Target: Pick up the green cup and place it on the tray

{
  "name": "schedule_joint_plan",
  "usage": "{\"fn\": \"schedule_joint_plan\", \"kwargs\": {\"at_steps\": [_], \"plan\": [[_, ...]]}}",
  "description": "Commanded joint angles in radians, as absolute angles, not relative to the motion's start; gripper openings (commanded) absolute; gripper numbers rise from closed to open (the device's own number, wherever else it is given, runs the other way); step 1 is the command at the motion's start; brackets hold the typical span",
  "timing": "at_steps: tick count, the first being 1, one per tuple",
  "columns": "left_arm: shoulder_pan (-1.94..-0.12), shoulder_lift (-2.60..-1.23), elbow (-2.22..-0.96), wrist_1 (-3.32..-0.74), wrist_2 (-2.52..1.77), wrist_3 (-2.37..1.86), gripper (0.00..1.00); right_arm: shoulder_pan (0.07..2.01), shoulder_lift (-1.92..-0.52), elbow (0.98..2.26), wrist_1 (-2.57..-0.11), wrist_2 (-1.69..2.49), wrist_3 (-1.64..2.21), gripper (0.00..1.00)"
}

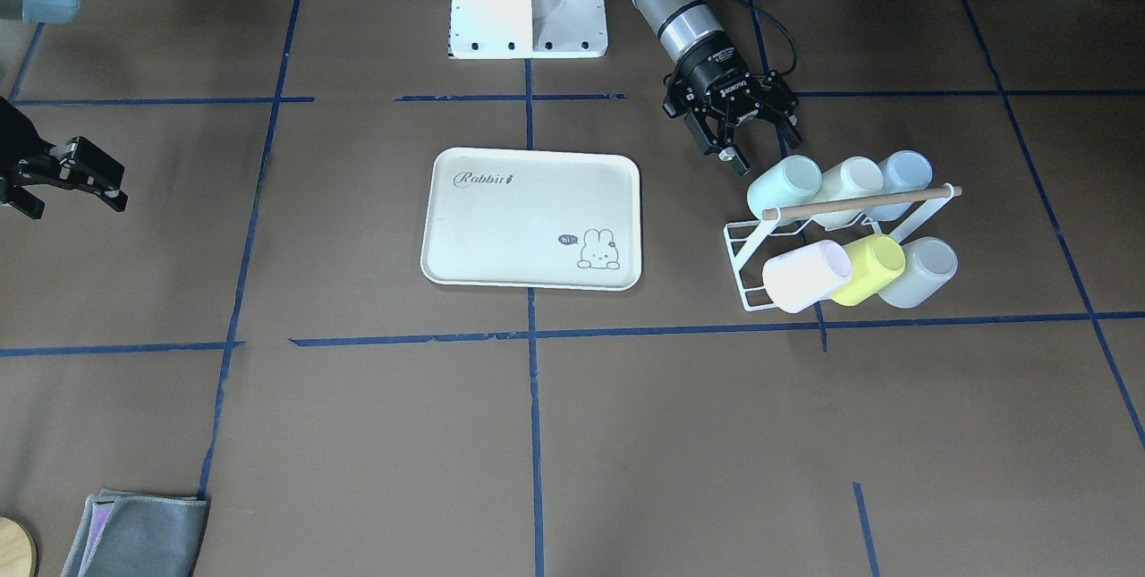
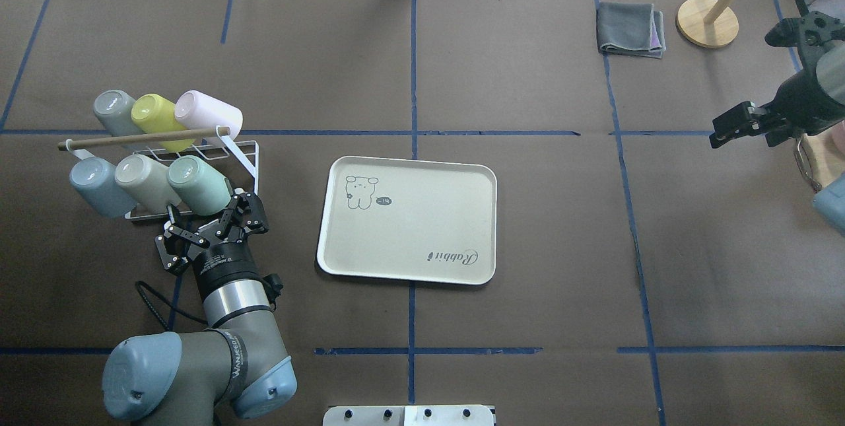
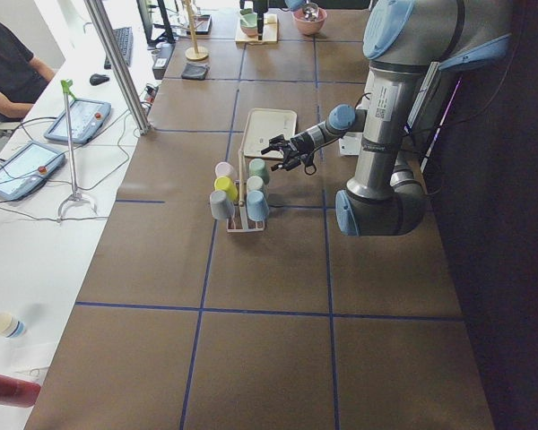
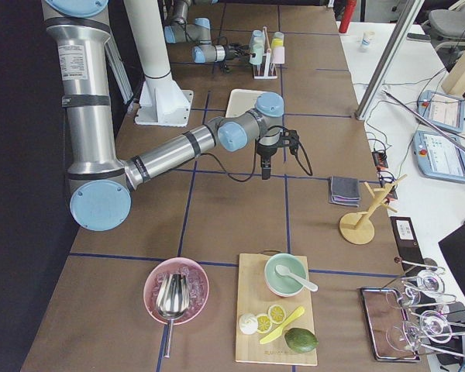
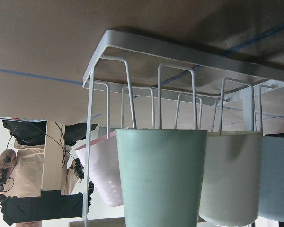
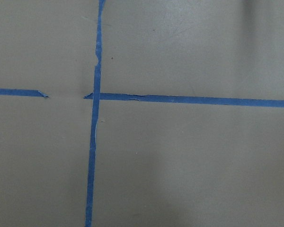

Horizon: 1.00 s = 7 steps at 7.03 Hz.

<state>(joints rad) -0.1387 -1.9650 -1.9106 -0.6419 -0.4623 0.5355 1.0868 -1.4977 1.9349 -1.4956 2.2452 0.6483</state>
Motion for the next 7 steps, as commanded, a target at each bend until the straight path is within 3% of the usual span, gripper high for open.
{"fn": "schedule_joint_plan", "kwargs": {"at_steps": [1, 7], "plan": [[-0.164, -1.965, -1.867, -0.661, -0.445, 0.54, 0.89, 1.088, -1.497, 1.934, -1.496, 2.246, 0.649, 1.0], [-0.19, -1.965, -1.821, -0.679, -0.445, 0.54, 0.88, 1.091, -1.499, 1.936, -1.496, 2.246, 0.646, 1.0]]}}
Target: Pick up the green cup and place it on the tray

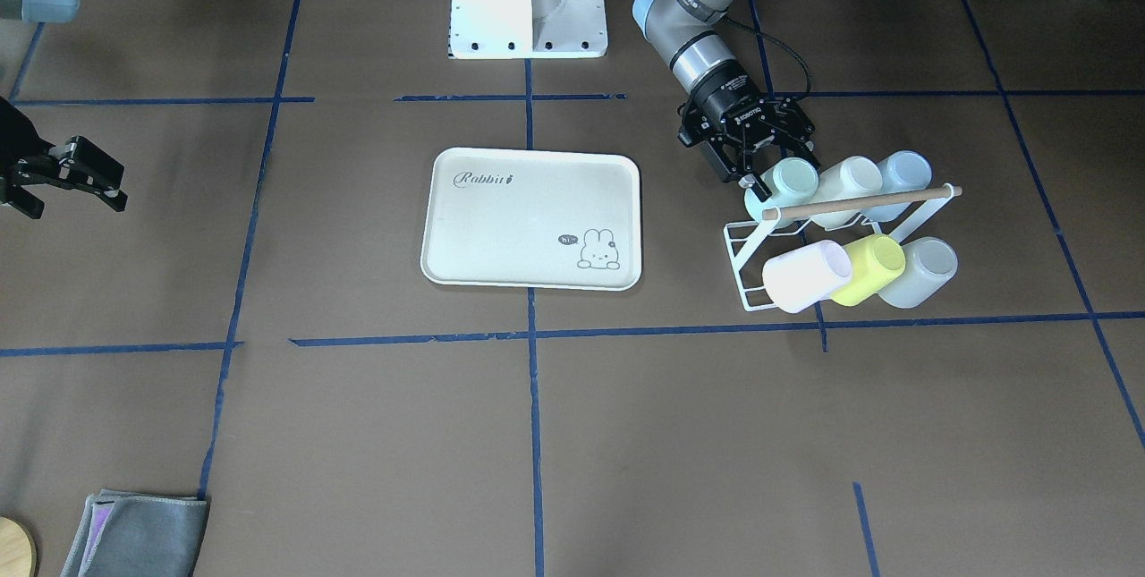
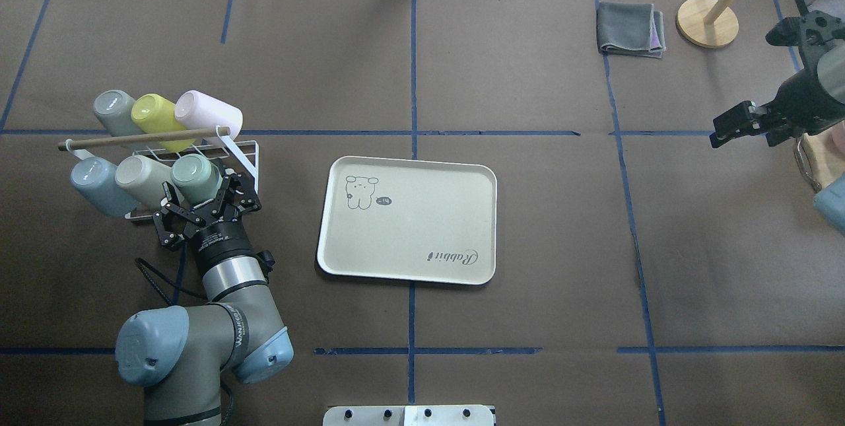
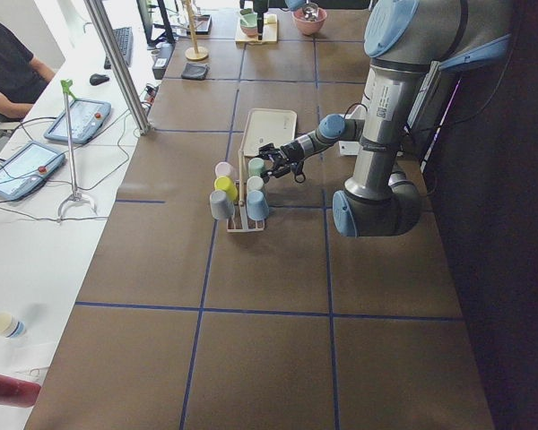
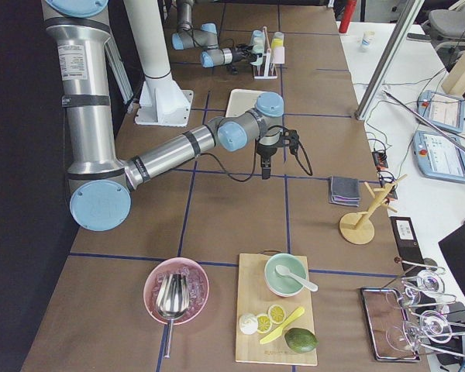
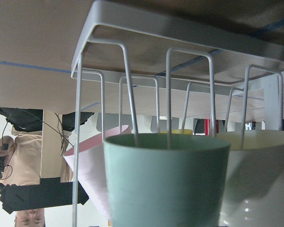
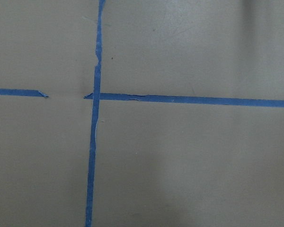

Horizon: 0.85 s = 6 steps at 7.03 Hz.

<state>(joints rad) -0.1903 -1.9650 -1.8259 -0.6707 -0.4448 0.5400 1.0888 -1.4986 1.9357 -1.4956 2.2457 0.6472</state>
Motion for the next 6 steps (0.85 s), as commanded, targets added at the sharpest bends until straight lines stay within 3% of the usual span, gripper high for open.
{"fn": "schedule_joint_plan", "kwargs": {"at_steps": [1, 3, 6], "plan": [[-0.189, -1.967, -1.806, -0.683, -0.445, 0.54, 0.88, 1.091, -1.499, 1.936, -1.496, 2.246, 0.646, 1.0], [-0.189, -1.968, -1.731, -0.762, -0.445, 0.541, 0.89, 1.094, -1.499, 1.936, -1.496, 2.246, 0.646, 1.0], [-0.192, -1.97, -1.736, -0.767, -0.445, 0.581, 0.86, 1.103, -1.499, 1.936, -1.496, 2.255, 0.646, 1.0]]}}
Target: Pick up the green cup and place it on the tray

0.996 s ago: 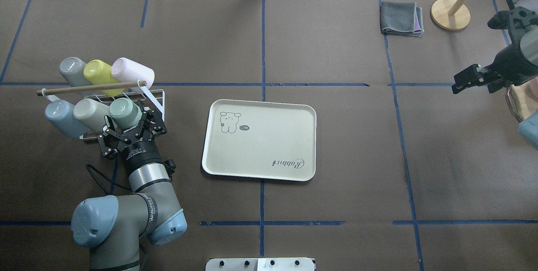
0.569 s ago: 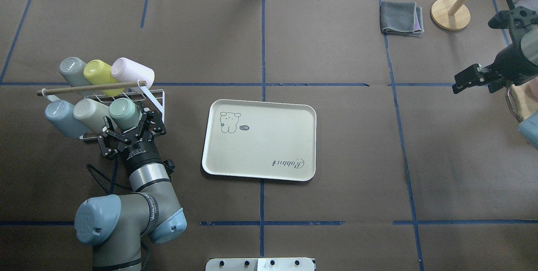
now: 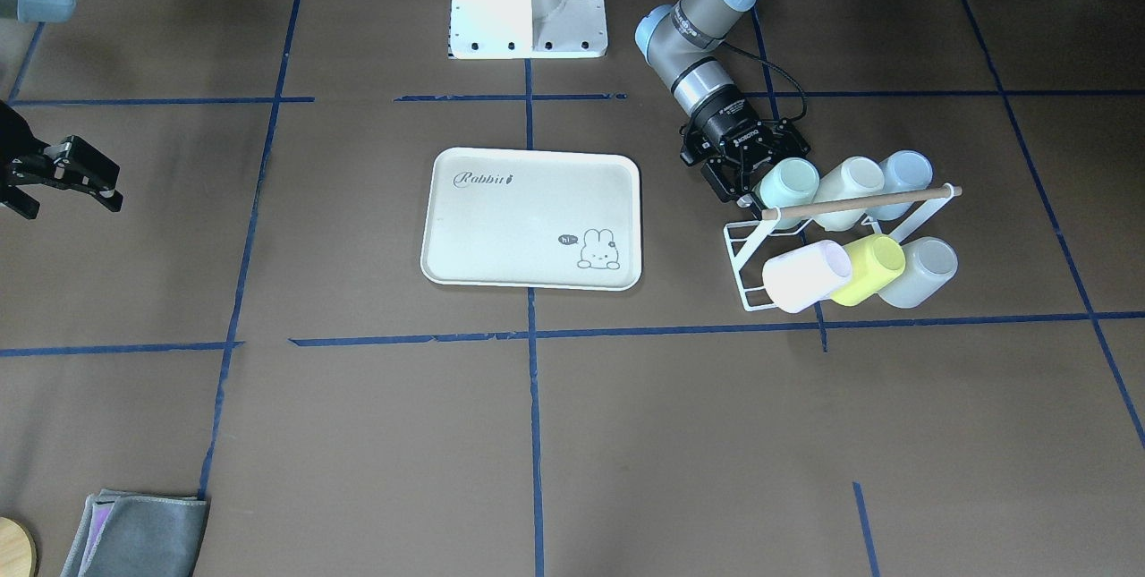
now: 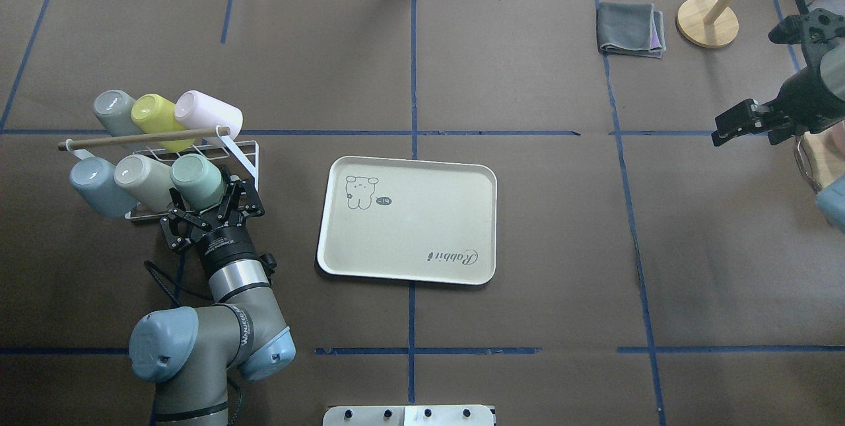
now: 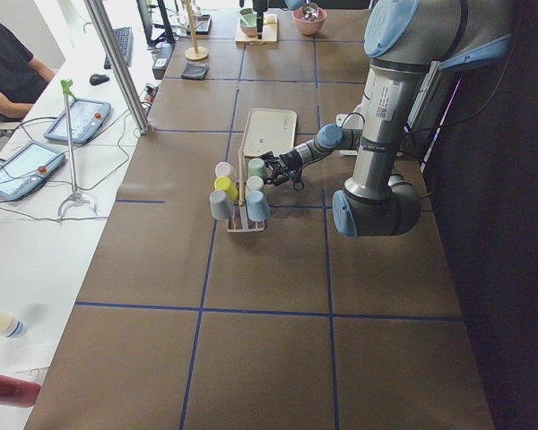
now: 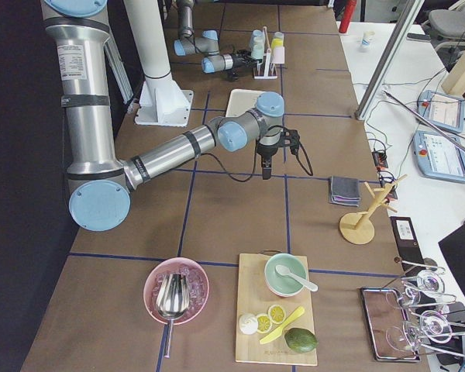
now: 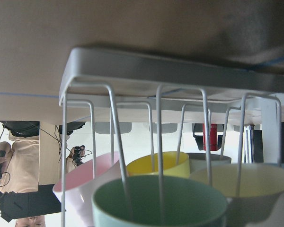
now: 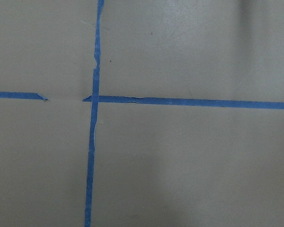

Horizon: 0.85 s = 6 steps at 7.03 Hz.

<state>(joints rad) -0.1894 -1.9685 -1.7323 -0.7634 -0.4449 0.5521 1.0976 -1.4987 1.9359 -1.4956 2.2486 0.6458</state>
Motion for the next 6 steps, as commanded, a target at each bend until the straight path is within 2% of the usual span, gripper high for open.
{"fn": "schedule_joint_plan", "kwargs": {"at_steps": [1, 4, 5, 6], "plan": [[-0.205, -1.97, -1.747, -0.773, -0.445, 0.627, 0.87, 1.111, -1.497, 1.936, -1.496, 2.27, 0.644, 1.0], [-0.219, -1.97, -1.747, -0.787, -0.445, 0.627, 0.84, 1.111, -1.497, 1.934, -1.496, 2.27, 0.644, 1.0], [-0.221, -1.97, -1.747, -0.826, -0.446, 0.629, 0.55, 1.109, -1.499, 1.934, -1.496, 2.272, 0.646, 1.0], [-0.221, -1.97, -1.743, -0.828, -0.446, 0.629, 0.38, 1.111, -1.499, 1.936, -1.496, 2.273, 0.647, 1.0]]}}
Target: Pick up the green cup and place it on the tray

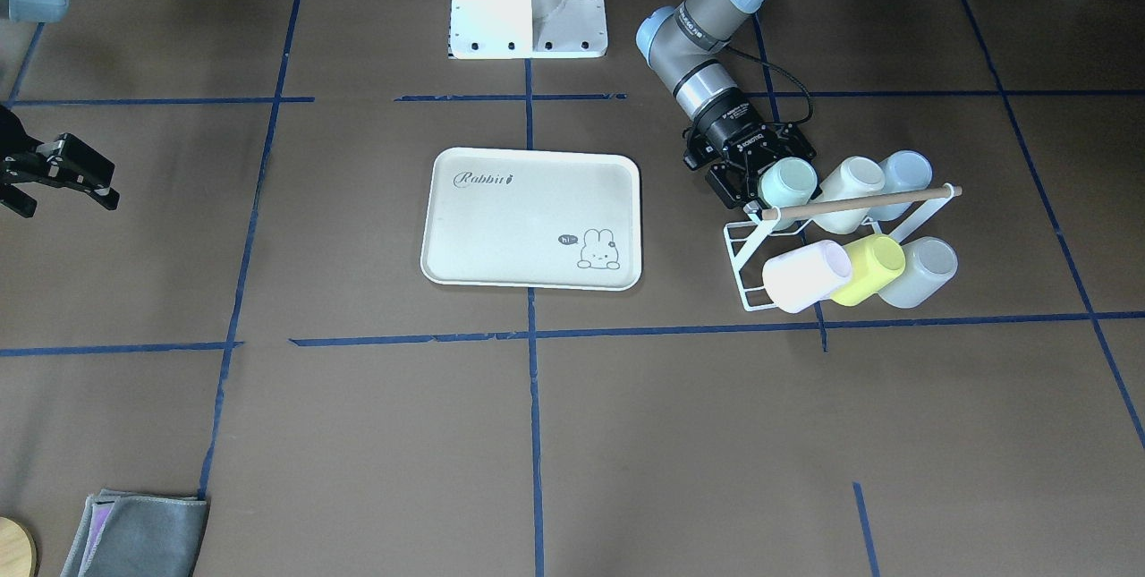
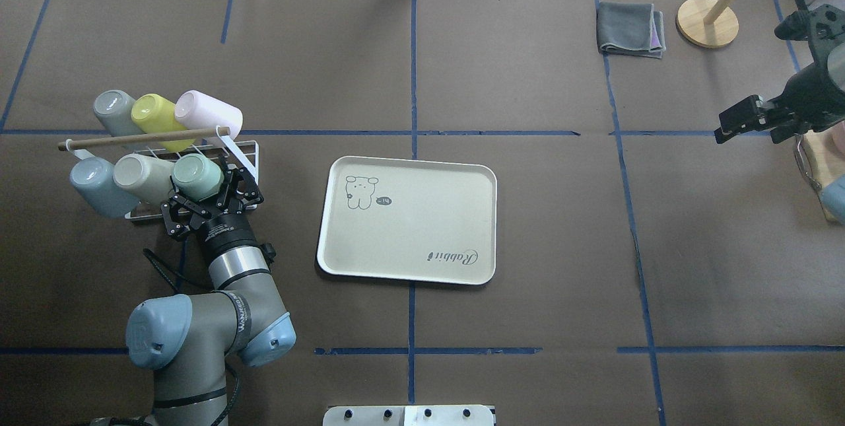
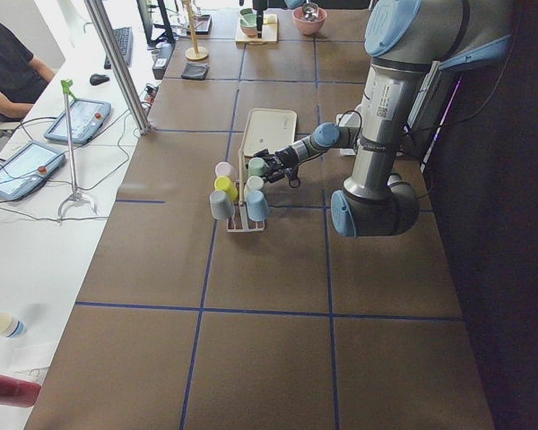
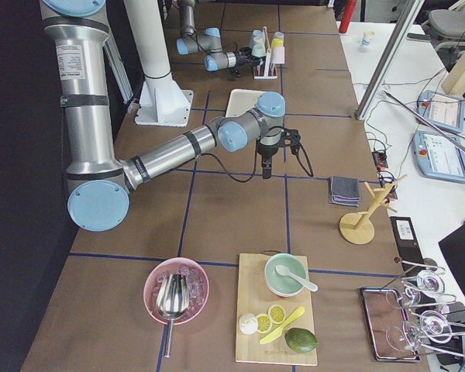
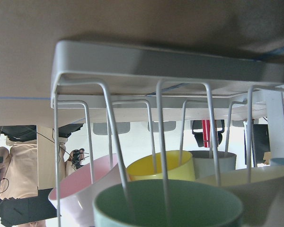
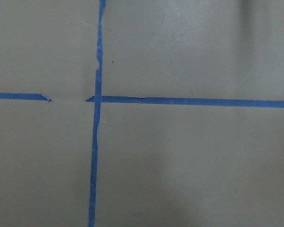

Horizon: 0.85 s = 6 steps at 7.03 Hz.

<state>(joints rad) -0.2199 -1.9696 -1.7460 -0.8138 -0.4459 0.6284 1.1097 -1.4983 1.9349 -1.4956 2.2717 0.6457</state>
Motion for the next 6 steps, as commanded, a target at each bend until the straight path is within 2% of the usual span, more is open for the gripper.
{"fn": "schedule_joint_plan", "kwargs": {"at_steps": [1, 4, 6], "plan": [[-0.224, -1.97, -1.746, -0.828, -0.446, 0.629, 0.25, 1.111, -1.499, 1.936, -1.496, 2.272, 0.647, 1.0], [-0.23, -1.968, -1.769, -0.825, -0.448, 0.65, 0.24, 1.109, -1.497, 1.936, -1.496, 2.273, 0.647, 1.0], [-0.229, -1.964, -1.85, -0.825, -0.449, 0.728, 0.23, 1.109, -1.497, 1.934, -1.496, 2.273, 0.647, 1.0]]}}
